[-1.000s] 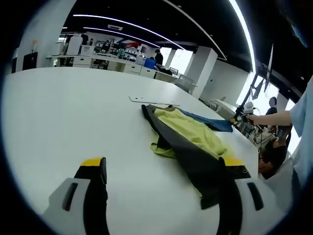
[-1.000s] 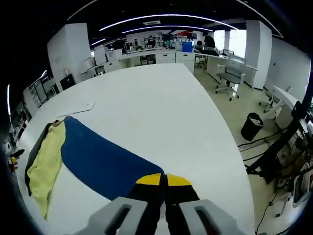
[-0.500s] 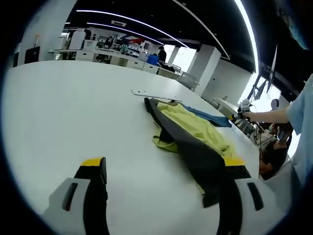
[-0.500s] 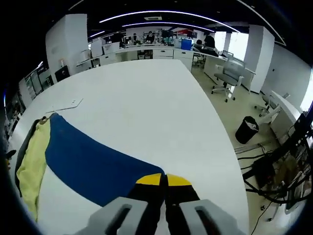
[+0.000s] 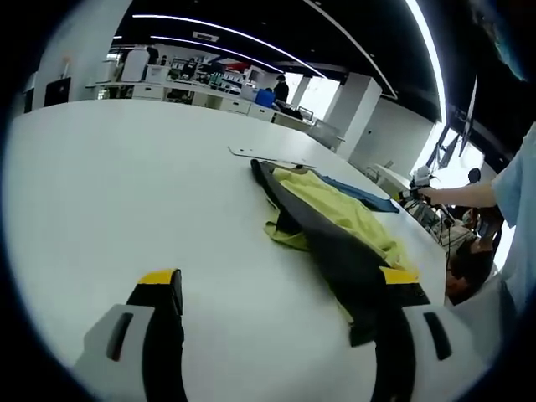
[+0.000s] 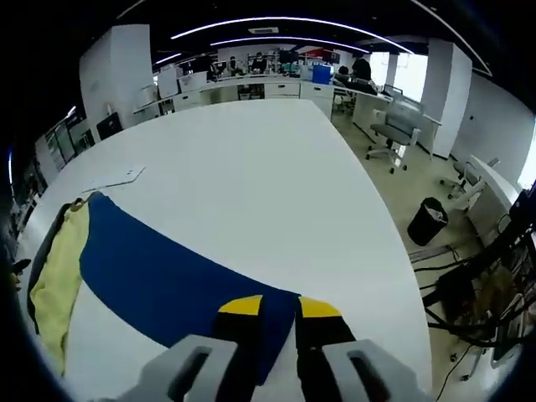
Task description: Fold the garment on the visible template until the final outline fits inside the template.
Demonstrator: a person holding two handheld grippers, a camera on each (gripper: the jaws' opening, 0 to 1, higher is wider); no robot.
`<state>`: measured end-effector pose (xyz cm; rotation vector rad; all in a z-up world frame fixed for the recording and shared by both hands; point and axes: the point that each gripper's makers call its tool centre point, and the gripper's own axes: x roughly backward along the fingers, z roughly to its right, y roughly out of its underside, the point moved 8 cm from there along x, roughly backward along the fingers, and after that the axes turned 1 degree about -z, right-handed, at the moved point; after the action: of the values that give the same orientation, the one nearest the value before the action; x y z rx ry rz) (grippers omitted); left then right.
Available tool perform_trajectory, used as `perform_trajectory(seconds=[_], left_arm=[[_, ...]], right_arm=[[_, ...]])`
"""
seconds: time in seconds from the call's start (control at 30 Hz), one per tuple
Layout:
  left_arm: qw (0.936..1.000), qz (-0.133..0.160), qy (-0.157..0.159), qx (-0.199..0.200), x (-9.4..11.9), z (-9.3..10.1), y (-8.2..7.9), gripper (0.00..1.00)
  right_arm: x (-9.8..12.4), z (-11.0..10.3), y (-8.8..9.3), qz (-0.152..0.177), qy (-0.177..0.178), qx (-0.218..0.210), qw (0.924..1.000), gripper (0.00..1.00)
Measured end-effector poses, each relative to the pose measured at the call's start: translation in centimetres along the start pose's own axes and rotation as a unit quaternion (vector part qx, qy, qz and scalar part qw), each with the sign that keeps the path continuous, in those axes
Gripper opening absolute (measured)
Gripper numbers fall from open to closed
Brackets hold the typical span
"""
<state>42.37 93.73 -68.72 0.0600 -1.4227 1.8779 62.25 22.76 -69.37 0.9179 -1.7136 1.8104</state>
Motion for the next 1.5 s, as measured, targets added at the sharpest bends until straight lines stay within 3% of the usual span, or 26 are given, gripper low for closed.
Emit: perform_trajectory(seconds=[0.13,0.27,0.4,0.53,1.0,1.5], left_arm=[[1.0,0.005,0.003,0.003,-0.1,0.2,-0.1,0.92],[1.0,0.002,0.004,-0.002,0.0,0.4,0.0,0.92],[1.0,0.007,0.004,0.001,0.4,0.3,-0.1,0.92],[0.9999,0.012,0.003,0.001,0.7,0.4,-0.2,0.93],[0.9997,0.022,0.007,0.001,1.2,0.9,-0.6,0.92],[0.9996,0.017,0.02,-0.006,2.0,1.3,-0.4,0.92]], right_arm=[[0.4,-0.6,-0.2,0.021,-0.033,-0.006,0.9992,0.38],[1.1,-1.6,-0.1,0.04,-0.056,0.017,0.9975,0.55],[1.6,-2.8,0.5,0.038,-0.083,0.031,0.9954,0.81],[1.8,-3.0,0.8,0.034,-0.088,0.04,0.9947,0.97],[4.1,-4.1,0.3,0.048,-0.104,0.051,0.9921,0.98],[7.0,-11.1,0.7,0.058,-0.182,0.104,0.9761,0.92]])
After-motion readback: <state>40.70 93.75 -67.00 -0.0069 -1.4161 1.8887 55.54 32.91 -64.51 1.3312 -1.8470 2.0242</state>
